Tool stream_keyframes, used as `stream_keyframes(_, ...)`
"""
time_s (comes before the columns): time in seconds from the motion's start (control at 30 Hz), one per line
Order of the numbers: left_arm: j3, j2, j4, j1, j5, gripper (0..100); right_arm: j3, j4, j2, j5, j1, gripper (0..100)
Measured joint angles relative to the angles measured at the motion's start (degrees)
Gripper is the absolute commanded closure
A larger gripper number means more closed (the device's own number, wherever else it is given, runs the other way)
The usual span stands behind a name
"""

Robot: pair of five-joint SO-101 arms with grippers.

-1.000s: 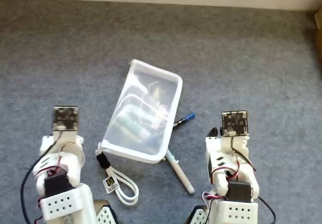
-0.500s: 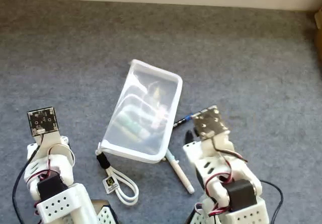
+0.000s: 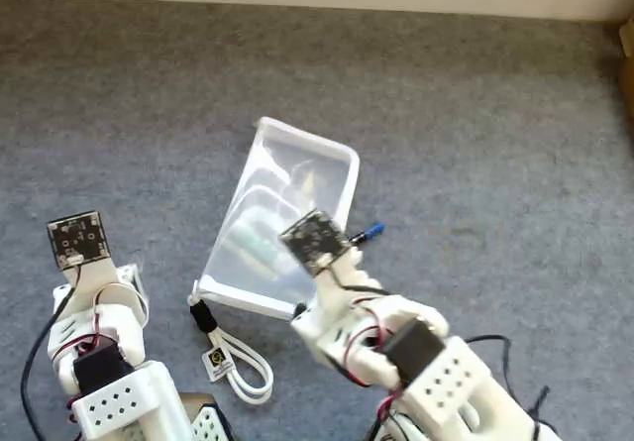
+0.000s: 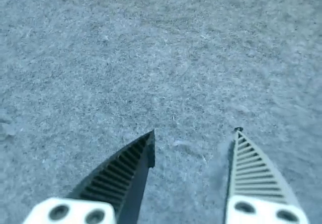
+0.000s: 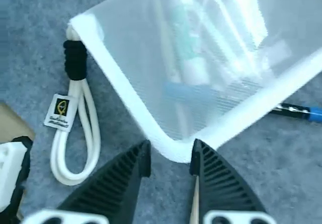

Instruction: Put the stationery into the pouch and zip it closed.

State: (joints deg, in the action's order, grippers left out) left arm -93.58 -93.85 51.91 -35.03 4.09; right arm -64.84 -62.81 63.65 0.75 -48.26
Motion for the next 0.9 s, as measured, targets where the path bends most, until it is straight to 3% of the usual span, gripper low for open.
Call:
stream_keyframes(0.33, 0.00, 0.00, -0.09, 0.00, -2.29, 75, 0.00, 12.31, -16.62, 0.79, -12.40, 85.7)
stream_keyframes(0.9, 0.00, 0.00, -0.09, 0.00, -2.29, 75, 0.00, 20.22, -33.05, 0.79, -20.04, 85.7)
